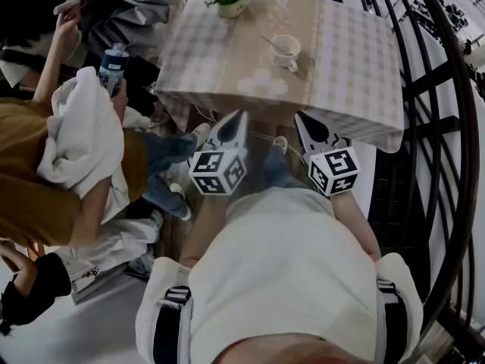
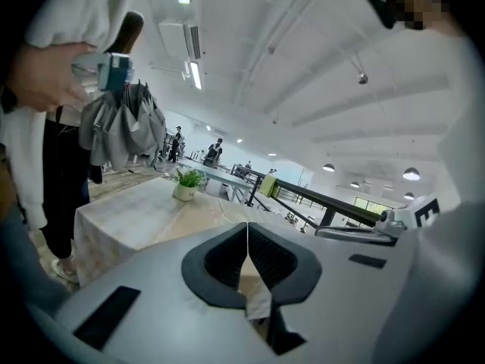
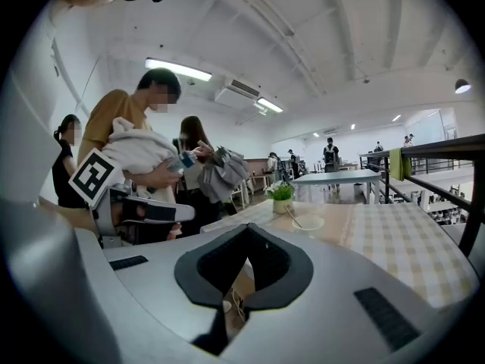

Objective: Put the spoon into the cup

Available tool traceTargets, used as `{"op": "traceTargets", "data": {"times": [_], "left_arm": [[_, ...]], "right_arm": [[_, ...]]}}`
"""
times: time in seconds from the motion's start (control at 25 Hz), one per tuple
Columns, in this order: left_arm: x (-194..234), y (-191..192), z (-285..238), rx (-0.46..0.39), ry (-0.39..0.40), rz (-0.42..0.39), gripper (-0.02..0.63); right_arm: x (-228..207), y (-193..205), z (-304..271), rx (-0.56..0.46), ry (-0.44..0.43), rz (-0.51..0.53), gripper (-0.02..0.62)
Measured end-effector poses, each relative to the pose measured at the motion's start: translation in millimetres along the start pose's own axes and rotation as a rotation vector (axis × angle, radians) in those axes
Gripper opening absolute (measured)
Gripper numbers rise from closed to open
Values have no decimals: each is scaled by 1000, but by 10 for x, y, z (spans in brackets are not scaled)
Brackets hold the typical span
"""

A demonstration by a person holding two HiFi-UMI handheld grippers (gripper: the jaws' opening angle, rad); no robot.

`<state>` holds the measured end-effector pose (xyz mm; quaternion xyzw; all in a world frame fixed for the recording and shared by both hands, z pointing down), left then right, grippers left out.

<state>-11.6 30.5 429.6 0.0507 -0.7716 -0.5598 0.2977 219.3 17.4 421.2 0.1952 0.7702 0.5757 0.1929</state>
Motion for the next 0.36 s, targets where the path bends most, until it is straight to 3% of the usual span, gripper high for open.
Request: {"op": "traceTargets", "data": {"times": [0.36], "left_arm": [[-78,-209,10,0,2,-11,6]], "right_arm": [[-1,-212,5,-8,-8,7,0]]}}
Point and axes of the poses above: the fingertips, and each gripper's own axes: z backward along the fingers, x to its left, y out of its underside, the point moved 10 cm from there along z, backward along the fingers, and after that the axes turned 6 degrees about y, right-handed, at the moved point
